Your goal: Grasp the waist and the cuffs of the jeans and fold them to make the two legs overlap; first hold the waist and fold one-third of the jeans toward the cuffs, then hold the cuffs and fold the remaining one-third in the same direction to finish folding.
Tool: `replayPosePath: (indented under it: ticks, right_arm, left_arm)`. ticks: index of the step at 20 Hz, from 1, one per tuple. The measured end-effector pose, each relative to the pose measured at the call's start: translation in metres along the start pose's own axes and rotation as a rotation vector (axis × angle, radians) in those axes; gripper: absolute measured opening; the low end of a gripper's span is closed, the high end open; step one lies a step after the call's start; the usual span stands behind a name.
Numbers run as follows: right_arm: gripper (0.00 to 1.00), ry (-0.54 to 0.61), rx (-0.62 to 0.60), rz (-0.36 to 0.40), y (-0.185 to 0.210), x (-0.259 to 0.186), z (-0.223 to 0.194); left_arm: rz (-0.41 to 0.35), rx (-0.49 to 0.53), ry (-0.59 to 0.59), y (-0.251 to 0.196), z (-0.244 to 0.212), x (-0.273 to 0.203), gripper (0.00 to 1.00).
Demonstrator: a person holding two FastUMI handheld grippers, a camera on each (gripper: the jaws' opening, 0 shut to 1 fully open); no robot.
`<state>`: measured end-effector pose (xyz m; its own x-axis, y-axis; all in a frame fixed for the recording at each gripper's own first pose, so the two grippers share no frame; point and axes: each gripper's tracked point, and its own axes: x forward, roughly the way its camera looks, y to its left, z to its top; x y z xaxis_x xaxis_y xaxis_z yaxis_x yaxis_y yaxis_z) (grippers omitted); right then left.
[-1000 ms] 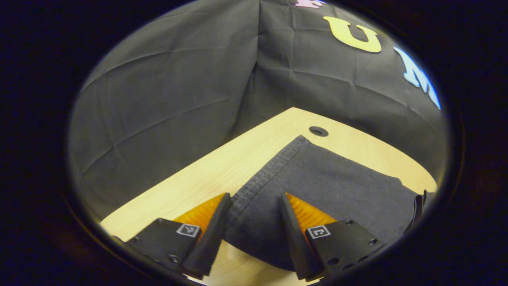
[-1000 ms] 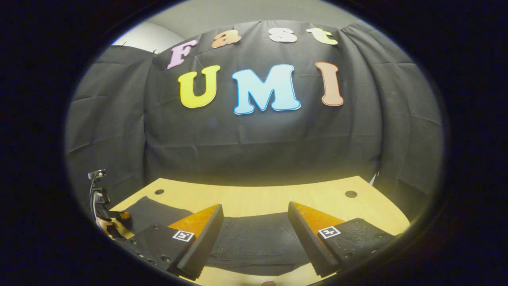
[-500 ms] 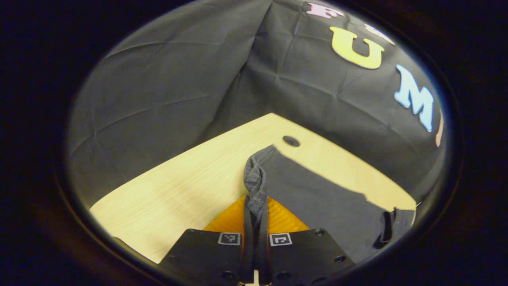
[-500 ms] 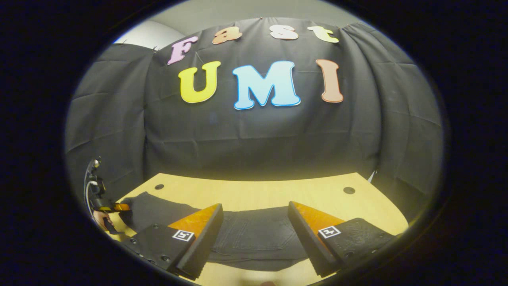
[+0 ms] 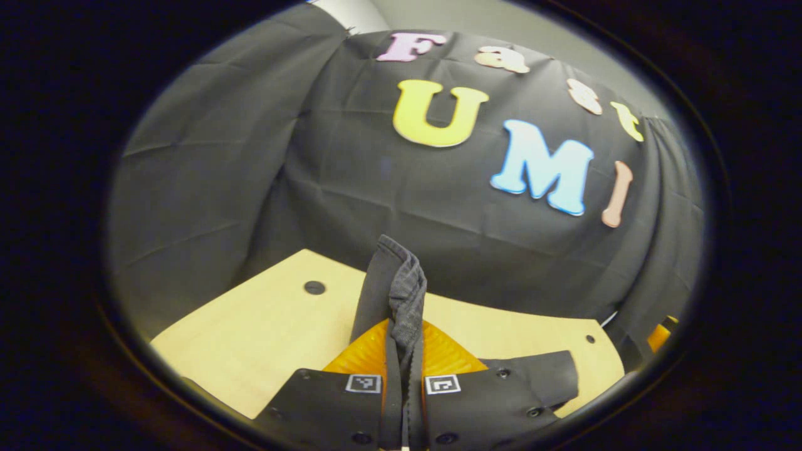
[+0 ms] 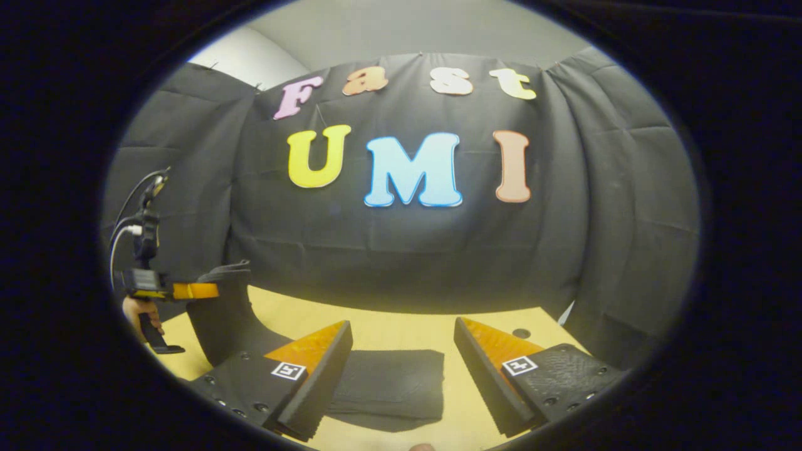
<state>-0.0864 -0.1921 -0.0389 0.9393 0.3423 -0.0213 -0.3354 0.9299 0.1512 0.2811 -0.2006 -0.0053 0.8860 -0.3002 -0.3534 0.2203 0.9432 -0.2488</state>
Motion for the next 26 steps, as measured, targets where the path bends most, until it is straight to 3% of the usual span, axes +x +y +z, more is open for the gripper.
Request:
replayPosePath:
  ticks: [3,9,12,16,17,20,21,26]
  right_arm:
    - [0.95,-0.025,-0.019,0.023,-0.027,-0.024,0.001]
    - [0.95,0.018,-0.034,0.074,-0.072,-0.059,-0.039]
    - [0.95,0.058,-0.015,0.071,-0.096,-0.072,-0.058]
    - [0.95,0.088,0.011,0.017,-0.124,-0.079,-0.073]
    - [0.95,0.09,0.025,0.004,-0.128,-0.081,-0.074]
    - [0.95,0.086,0.045,-0.018,-0.13,-0.086,-0.073]
    - [0.95,0.077,0.041,-0.019,-0.127,-0.089,-0.068]
    - [0.95,-0.022,0.013,-0.032,-0.108,-0.107,-0.034]
  left_arm:
    - [-0.057,0.012,0.027,-0.089,-0.025,-0.006,0.12]
    - [-0.158,0.059,0.113,-0.24,-0.11,-0.011,0.11]
    - [-0.146,0.098,0.206,-0.276,-0.168,-0.009,0.11]
    - [-0.153,0.114,0.336,-0.282,-0.23,0.0,0.14]
    - [-0.149,0.114,0.351,-0.282,-0.238,-0.002,0.17]
    - [-0.144,0.174,0.279,-0.28,-0.211,-0.026,0.78]
    - [-0.136,0.196,0.235,-0.277,-0.195,-0.037,0.86]
    - [-0.139,0.207,0.042,-0.25,-0.109,-0.114,0.92]
